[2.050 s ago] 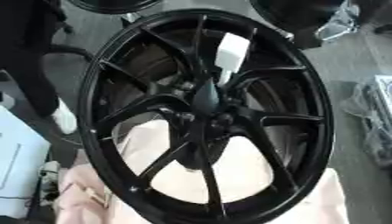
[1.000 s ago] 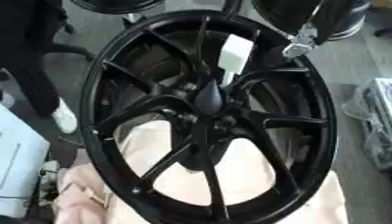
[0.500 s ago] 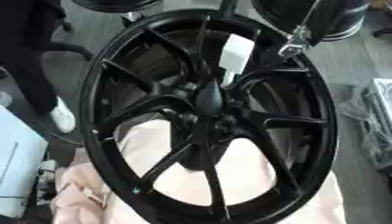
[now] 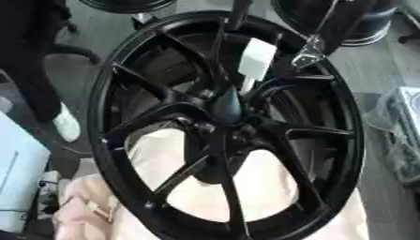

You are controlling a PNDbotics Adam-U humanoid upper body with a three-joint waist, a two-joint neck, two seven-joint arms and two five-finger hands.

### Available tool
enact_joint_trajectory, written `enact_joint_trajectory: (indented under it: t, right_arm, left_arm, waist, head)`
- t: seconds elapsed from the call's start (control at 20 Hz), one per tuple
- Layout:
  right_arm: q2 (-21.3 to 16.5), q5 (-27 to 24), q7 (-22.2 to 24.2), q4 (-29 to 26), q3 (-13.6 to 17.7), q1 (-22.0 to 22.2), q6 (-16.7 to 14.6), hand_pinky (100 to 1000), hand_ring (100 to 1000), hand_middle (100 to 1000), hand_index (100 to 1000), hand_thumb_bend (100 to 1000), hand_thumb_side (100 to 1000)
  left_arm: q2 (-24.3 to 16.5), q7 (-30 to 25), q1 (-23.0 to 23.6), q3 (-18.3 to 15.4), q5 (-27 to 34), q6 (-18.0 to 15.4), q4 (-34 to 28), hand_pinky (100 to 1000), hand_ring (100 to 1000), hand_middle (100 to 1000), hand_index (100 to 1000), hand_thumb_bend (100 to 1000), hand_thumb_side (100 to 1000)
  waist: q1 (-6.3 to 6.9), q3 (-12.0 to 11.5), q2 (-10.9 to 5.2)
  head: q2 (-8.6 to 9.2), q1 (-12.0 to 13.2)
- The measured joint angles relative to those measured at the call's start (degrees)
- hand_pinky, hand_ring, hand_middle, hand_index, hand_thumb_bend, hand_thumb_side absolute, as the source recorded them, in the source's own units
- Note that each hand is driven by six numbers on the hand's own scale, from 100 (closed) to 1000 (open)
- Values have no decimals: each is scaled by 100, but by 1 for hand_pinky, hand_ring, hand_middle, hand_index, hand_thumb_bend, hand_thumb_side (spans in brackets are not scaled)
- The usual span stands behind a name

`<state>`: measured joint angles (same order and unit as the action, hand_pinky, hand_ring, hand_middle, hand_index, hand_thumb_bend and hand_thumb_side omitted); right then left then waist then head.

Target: Pull the pin out of the wheel hub.

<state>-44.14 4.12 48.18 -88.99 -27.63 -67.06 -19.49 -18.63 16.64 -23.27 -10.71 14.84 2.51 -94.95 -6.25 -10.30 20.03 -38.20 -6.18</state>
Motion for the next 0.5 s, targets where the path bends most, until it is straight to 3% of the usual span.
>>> enact_joint_trajectory:
  t: [0.5]
  right_arm:
    - [2,83,-42,0,-99,57,-42,859,765,705,801,452,100]
  left_arm:
    - [0,0,-19,1,0,7,0,597,805,728,708,354,631]
  waist:
    - [1,-17,25]
  head:
    - [7,-29]
